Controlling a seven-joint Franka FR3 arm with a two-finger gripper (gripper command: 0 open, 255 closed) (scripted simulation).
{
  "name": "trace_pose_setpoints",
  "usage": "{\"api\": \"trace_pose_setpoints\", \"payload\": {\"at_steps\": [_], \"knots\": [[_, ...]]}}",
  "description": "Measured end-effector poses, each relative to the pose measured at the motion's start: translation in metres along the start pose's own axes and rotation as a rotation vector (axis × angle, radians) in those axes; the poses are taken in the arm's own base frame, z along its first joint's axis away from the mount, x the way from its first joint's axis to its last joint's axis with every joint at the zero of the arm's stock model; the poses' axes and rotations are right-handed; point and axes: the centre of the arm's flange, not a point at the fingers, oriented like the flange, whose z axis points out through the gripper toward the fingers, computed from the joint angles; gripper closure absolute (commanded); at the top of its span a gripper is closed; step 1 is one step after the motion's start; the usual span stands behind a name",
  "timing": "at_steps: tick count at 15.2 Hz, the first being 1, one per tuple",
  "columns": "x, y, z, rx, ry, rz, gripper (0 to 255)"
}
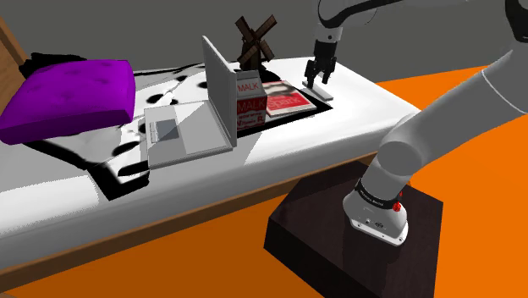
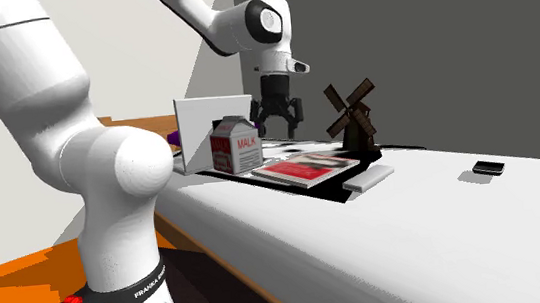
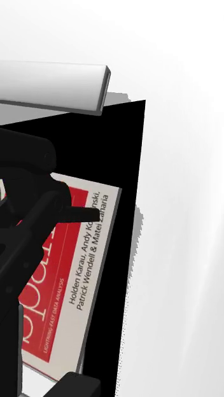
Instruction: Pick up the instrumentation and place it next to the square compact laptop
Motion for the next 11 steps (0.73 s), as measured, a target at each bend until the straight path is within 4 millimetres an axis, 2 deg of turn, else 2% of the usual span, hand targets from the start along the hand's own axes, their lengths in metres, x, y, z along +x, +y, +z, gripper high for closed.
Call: {"api": "trace_pose_setpoints", "payload": {"at_steps": [11], "knots": [[0.077, 0.111, 0.042, -0.024, 0.046, 0.044, 0]]}}
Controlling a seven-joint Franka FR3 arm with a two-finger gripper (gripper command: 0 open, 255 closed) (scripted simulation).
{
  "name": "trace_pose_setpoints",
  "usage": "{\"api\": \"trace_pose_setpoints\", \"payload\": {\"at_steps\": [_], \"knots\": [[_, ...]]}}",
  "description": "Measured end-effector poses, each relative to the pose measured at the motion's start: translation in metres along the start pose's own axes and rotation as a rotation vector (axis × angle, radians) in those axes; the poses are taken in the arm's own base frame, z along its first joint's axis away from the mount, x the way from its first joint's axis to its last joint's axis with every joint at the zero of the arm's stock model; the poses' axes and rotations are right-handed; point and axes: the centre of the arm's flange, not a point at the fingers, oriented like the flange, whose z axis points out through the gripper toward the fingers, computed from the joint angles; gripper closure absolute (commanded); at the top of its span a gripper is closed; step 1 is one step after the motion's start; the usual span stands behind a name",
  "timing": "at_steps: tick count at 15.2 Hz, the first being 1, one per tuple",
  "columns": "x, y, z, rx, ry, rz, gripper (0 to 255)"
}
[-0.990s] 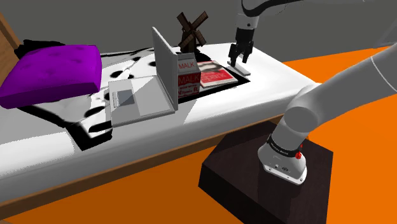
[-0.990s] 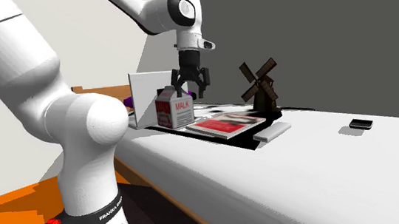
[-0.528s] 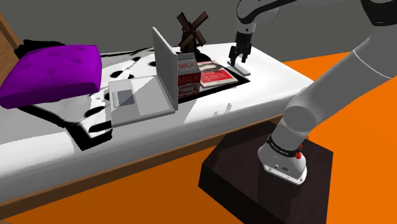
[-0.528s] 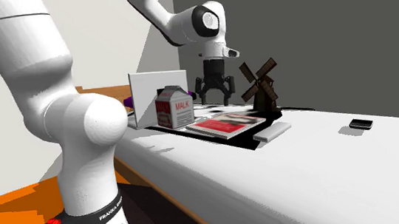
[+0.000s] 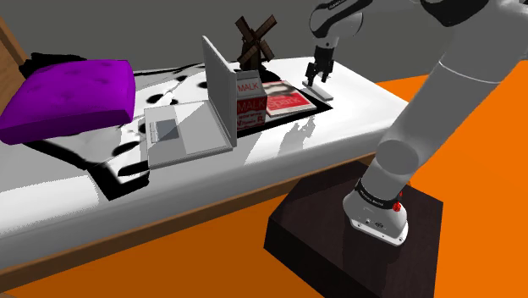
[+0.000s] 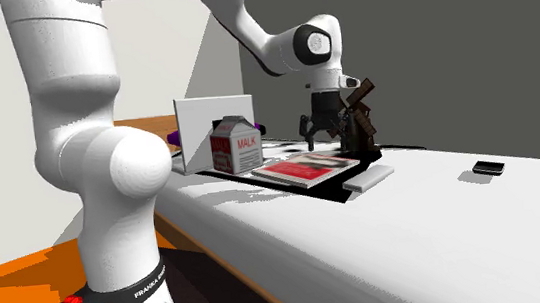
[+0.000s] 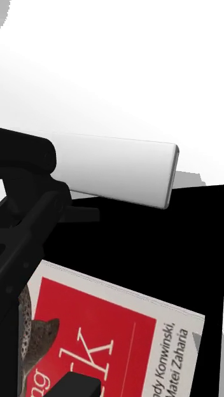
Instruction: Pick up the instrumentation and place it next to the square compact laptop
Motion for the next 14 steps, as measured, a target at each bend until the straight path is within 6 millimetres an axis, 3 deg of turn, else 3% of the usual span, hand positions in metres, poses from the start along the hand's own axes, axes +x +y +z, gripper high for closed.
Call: {"api": "trace_pose_setpoints", "payload": {"at_steps": [8, 14], "knots": [[0.05, 0.083, 0.03, -0.018, 0.033, 0.032, 0], [0.063, 0.099, 0.059, -0.022, 0.04, 0.038, 0]]}}
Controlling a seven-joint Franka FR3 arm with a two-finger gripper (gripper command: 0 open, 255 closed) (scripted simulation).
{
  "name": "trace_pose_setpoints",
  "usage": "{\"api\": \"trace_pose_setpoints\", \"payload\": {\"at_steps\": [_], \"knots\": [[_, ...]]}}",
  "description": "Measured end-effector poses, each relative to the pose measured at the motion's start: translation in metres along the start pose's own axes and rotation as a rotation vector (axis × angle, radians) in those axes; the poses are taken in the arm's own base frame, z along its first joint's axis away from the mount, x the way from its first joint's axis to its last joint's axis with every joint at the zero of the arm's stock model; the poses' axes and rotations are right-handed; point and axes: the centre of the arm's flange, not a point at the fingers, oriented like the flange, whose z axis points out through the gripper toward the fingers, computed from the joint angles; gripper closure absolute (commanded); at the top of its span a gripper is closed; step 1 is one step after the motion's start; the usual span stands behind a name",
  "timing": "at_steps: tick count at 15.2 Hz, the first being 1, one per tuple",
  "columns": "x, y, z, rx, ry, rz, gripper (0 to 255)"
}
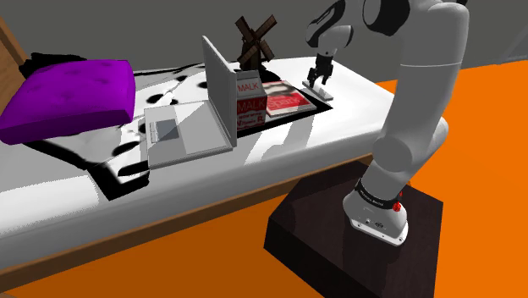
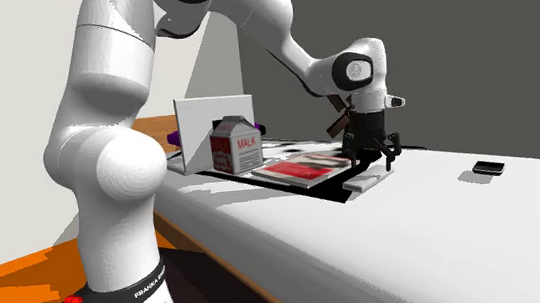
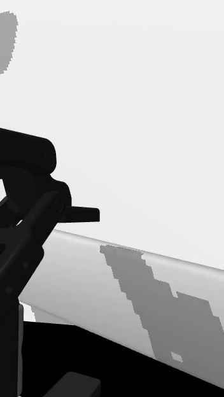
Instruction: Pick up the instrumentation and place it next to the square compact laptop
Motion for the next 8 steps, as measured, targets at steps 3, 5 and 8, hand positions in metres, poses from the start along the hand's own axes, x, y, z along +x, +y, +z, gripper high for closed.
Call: {"api": "trace_pose_setpoints", "payload": {"at_steps": [3, 5, 8], "knots": [[0.002, 0.0, 0.014, 0.0, 0.0, 0.0, 0], [0.0, 0.001, 0.018, 0.0, 0.0, 0.0, 0], [0.0, 0.001, 0.019, 0.0, 0.0, 0.0, 0]]}}
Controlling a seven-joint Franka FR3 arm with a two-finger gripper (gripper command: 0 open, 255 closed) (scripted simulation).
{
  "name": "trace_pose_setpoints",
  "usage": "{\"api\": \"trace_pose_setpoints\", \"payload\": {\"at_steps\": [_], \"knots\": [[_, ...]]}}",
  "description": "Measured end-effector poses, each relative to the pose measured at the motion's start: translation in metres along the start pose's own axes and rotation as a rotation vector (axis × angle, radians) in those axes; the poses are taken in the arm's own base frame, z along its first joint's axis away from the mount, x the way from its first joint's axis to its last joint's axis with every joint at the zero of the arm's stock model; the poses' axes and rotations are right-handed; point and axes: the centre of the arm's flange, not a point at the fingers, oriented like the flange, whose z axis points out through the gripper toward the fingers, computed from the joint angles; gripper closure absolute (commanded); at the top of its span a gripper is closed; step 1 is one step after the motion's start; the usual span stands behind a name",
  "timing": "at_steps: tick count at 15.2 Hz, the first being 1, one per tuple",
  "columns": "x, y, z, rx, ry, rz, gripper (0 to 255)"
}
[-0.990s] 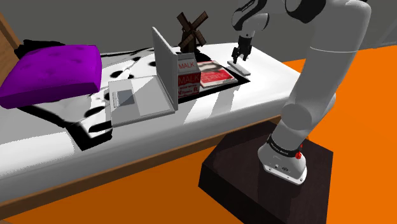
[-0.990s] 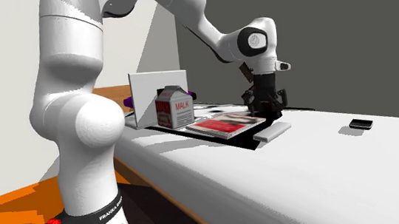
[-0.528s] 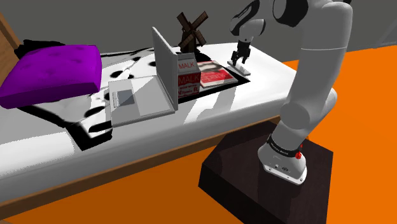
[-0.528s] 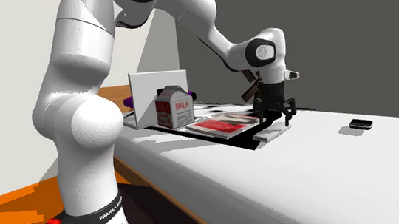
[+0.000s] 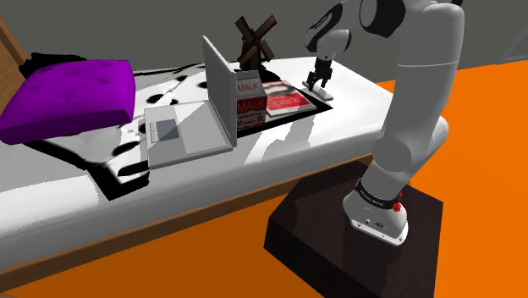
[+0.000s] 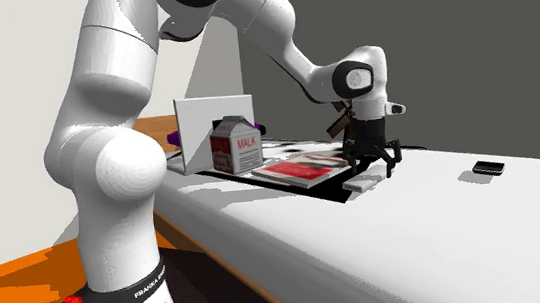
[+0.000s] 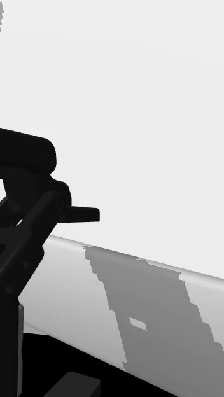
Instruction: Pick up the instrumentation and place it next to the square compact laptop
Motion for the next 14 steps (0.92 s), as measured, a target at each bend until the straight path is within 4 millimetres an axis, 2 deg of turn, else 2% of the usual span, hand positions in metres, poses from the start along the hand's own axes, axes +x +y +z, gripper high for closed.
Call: {"api": "trace_pose_setpoints", "payload": {"at_steps": [1, 2, 12, 14], "knots": [[0.0, 0.0, 0.0001, 0.0, 0.0, 0.0, 0], [0.0, 0.0, 0.0001, 0.0, 0.0, 0.0, 255], [-0.0001, 0.0003, -0.0002, 0.0, 0.001, 0.001, 255], [-0.0002, 0.0004, -0.0061, 0.0, 0.0, 0.0, 255]]}}
